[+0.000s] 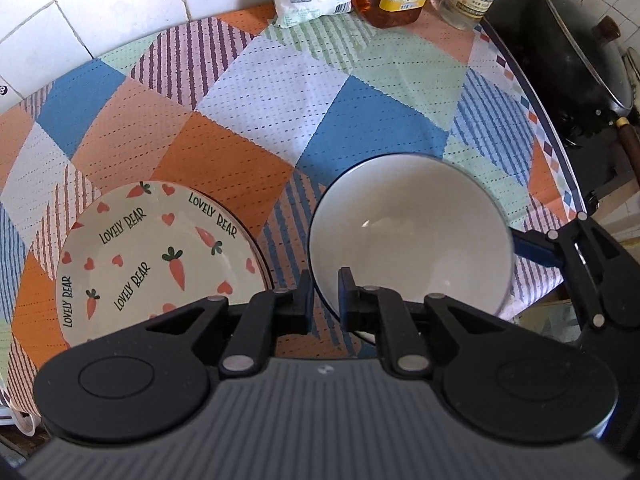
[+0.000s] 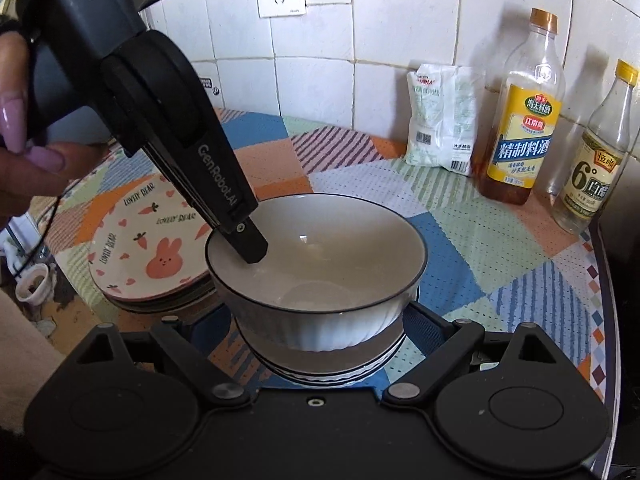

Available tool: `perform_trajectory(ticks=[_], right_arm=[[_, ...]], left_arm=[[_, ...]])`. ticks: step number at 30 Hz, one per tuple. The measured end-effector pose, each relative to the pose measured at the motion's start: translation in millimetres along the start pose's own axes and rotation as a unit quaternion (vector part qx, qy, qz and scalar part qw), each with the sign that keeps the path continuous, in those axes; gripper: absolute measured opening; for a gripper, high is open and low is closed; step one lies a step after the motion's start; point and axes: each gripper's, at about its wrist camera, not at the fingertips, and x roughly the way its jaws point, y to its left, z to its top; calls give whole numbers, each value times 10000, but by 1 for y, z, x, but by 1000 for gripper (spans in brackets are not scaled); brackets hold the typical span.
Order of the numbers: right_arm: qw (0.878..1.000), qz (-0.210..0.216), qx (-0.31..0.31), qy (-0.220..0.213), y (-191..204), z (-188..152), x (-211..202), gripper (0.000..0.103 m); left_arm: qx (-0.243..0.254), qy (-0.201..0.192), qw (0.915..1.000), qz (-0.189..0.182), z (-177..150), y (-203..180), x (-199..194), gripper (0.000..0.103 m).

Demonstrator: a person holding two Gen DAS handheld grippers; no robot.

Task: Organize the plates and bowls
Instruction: 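Carry the three nested white bowls with the left gripper toward the plate stack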

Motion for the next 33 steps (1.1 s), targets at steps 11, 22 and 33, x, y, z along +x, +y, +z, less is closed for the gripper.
perform_trajectory(ticks=[11,22,33], right_arm=[[9994,-348,-28,46,8,-7,4,98],[9975,-626,326,-84,25,-10,-9,99],[9860,-1455,484,-661,55,-29,-46,99]], left_arm=[[184,-49,9996,204,-5,-11,5,11],[-422,-826,9951,-351,-31,20,-41,21],[-660,-1108,9888,-750,-75,46,-64,23]])
